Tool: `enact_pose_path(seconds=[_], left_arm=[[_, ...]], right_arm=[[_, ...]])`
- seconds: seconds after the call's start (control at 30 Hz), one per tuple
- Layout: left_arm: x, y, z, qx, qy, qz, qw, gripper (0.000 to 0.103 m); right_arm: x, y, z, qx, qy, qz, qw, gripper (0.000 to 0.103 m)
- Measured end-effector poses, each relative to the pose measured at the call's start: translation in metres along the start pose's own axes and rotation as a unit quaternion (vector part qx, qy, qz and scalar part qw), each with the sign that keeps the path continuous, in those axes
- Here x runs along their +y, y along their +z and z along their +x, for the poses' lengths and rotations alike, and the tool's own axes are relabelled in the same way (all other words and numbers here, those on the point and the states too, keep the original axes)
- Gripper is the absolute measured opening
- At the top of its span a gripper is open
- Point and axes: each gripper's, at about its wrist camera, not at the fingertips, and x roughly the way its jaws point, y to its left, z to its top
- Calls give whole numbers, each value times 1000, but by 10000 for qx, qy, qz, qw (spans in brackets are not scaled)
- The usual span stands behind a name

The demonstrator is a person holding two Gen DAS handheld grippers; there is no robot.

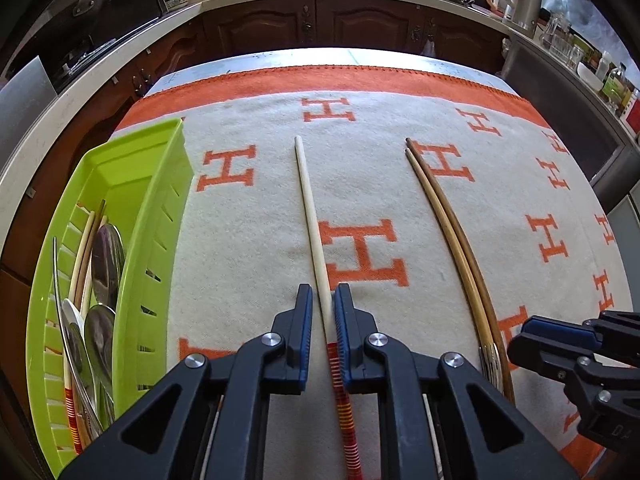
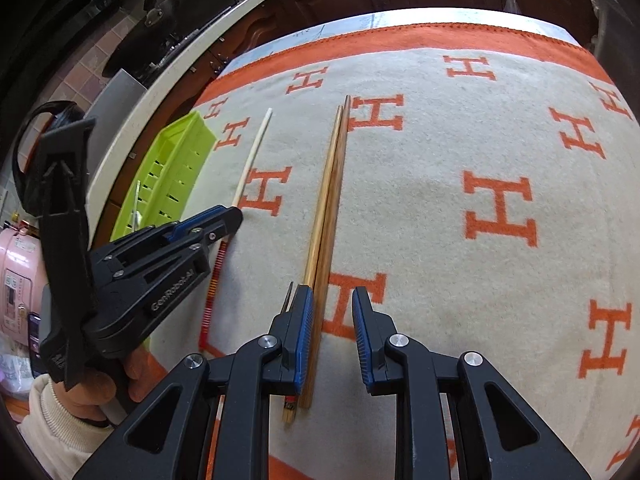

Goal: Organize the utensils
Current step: 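Close the left tool on the white red-banded chopstick, then grasp a plain wooden chopstick with the right tool while the left tool lifts its chopstick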

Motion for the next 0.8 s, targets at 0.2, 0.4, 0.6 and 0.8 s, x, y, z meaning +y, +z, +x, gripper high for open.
enact_pose_path(seconds=[0.2, 0.4, 0.6, 0.8], left_arm=[[1, -3, -1, -103, -50, 22, 9999, 9], [3, -4, -1, -163, -124, -33, 9998, 9], [4, -7, -2, -212, -136, -114, 9996, 6], [15, -11, -6, -151, -280, -498, 9983, 4]], right_arm=[[18, 7, 10, -178, -469, -542, 9973, 20], [39, 13, 23, -397, -1222, -1208, 9843, 17], [43, 16, 26, -556, -1459, -1151, 9810, 7], [19, 17, 11, -369, -1042, -313, 9934, 6]])
